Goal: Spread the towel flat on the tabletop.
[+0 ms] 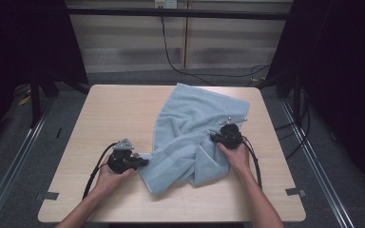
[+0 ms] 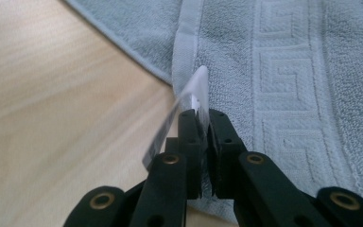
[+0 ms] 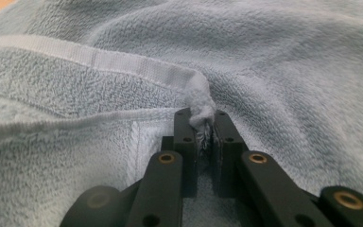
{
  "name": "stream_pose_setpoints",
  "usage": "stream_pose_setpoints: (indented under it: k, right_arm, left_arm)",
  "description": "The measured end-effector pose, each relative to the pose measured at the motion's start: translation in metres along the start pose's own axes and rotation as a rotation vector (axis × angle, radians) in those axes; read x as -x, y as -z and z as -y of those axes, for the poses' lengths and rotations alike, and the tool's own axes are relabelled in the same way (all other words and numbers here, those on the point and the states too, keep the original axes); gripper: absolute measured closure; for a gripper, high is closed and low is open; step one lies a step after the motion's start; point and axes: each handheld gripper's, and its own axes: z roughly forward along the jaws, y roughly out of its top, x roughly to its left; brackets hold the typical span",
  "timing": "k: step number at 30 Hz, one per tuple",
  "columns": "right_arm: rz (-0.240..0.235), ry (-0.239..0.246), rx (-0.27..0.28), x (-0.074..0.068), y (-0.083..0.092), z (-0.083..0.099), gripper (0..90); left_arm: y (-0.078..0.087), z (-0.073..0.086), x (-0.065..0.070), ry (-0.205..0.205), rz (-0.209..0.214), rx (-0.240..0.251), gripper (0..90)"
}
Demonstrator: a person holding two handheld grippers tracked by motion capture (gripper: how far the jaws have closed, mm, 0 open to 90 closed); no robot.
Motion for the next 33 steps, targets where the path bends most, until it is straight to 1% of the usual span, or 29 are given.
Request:
stream_pose_setpoints:
  k: [1, 2, 4, 5, 6, 7, 8, 9, 10, 12, 13, 15, 16, 17, 18, 19, 20, 21, 22, 23, 25, 26, 27, 28, 30, 31, 32, 33]
  right_arm:
    - [-0.005, -0.013, 0.013, 0.003, 0.0, -0.002, 83.3]
    - [-0.016, -0.032, 0.032, 0.004, 0.001, -0.004, 83.2]
    - [-0.044, -0.046, 0.075, 0.006, 0.01, -0.007, 83.2]
    - [-0.052, -0.04, 0.097, 0.005, 0.017, -0.01, 83.2]
    - [-0.065, -0.037, 0.123, 0.003, 0.025, -0.013, 83.2]
    - [-0.077, -0.034, 0.149, 0.001, 0.034, -0.017, 83.2]
    - [-0.086, -0.029, 0.177, -0.001, 0.045, -0.021, 83.2]
    - [-0.086, -0.029, 0.177, -0.001, 0.045, -0.021, 83.2]
    - [-0.105, -0.022, 0.238, -0.004, 0.066, -0.03, 83.1]
    - [-0.111, -0.01, 0.295, -0.009, 0.088, -0.04, 83.1]
    - [-0.122, -0.007, 0.323, -0.011, 0.099, -0.044, 83.1]
    - [-0.127, 0.017, 0.374, -0.016, 0.121, -0.051, 83.1]
    - [-0.138, 0.026, 0.401, -0.019, 0.131, -0.053, 83.1]
    - [-0.15, 0.03, 0.425, -0.022, 0.142, -0.055, 83.1]
    - [-0.158, 0.039, 0.45, -0.025, 0.152, -0.056, 83.1]
    - [-0.175, 0.045, 0.481, -0.029, 0.162, -0.057, 83.1]
    - [-0.19, 0.05, 0.506, -0.032, 0.172, -0.056, 83.1]
    - [-0.206, 0.062, 0.53, -0.035, 0.181, -0.054, 83.1]
    - [-0.22, 0.073, 0.542, -0.039, 0.189, -0.05, 83.1]
    - [-0.235, 0.083, 0.545, -0.043, 0.194, -0.045, 83.0]
    - [-0.261, 0.095, 0.537, -0.052, 0.198, -0.028, 82.9]
    - [-0.275, 0.091, 0.519, -0.057, 0.197, -0.018, 82.9]
    - [-0.282, 0.091, 0.5, -0.061, 0.194, -0.006, 82.9]
    - [-0.303, 0.081, 0.472, -0.065, 0.189, 0.007, 82.8]
    - [-0.325, 0.078, 0.407, -0.075, 0.18, 0.035, 82.8]
    - [-0.325, 0.078, 0.407, -0.075, 0.18, 0.035, 82.8]
    - [-0.358, 0.064, 0.358, -0.085, 0.174, 0.062, 82.8]
    - [-0.371, 0.063, 0.35, -0.089, 0.174, 0.074, 82.6]
  left_arm:
    - [0.002, -0.002, -0.001, 0.01, 0.001, 0.017, 85.7]
    - [0.007, -0.005, -0.002, 0.011, 0.003, 0.033, 85.8]
    - [0.021, -0.013, -0.006, 0.018, -0.002, 0.097, 86.4]
    - [0.021, -0.013, -0.006, 0.018, -0.002, 0.097, 86.6]
    - [0.036, -0.022, -0.009, 0.036, 0.004, 0.161, 86.7]
    - [0.043, -0.027, -0.009, 0.038, 0.003, 0.193, 86.7]
    - [0.049, -0.033, -0.008, 0.036, -0.002, 0.213, 86.9]
    - [0.049, -0.033, -0.008, 0.036, -0.002, 0.213, 86.9]
    - [0.064, -0.046, -0.005, 0.021, -0.001, 0.262, 87.0]
    - [0.081, -0.059, 0.002, -0.008, -0.007, 0.313, 87.0]
    - [0.09, -0.065, 0.005, -0.025, -0.005, 0.333, 87.1]
    - [0.108, -0.076, 0.013, -0.058, -0.012, 0.377, 87.1]
    - [0.117, -0.081, 0.016, -0.078, -0.019, 0.402, 87.1]
    - [0.117, -0.081, 0.016, -0.078, -0.019, 0.402, 87.1]
    - [0.136, -0.087, 0.022, -0.101, -0.023, 0.447, 87.1]
    - [0.145, -0.089, 0.025, -0.106, -0.028, 0.473, 87.2]
    - [0.145, -0.089, 0.025, -0.106, -0.028, 0.473, 87.2]
    - [0.152, -0.089, 0.027, -0.113, -0.019, 0.493, 87.2]
    - [0.16, -0.082, 0.032, -0.141, -0.016, 0.49, 87.1]
    - [0.16, -0.075, 0.033, -0.143, -0.009, 0.476, 87.1]
    - [0.151, -0.054, 0.036, -0.14, 0.008, 0.414, 87.1]
    - [0.144, -0.042, 0.037, -0.138, 0.014, 0.381, 87.1]
    - [0.137, -0.028, 0.037, -0.12, 0.033, 0.351, 87.1]
    - [0.129, -0.014, 0.039, -0.101, 0.047, 0.317, 87.1]
    - [0.117, 0.011, 0.042, -0.083, 0.065, 0.259, 87.0]
    - [0.117, 0.011, 0.042, -0.083, 0.065, 0.259, 87.0]
    - [0.11, 0.033, 0.045, -0.076, 0.091, 0.2, 86.9]
    - [0.108, 0.043, 0.047, -0.079, 0.108, 0.174, 86.7]
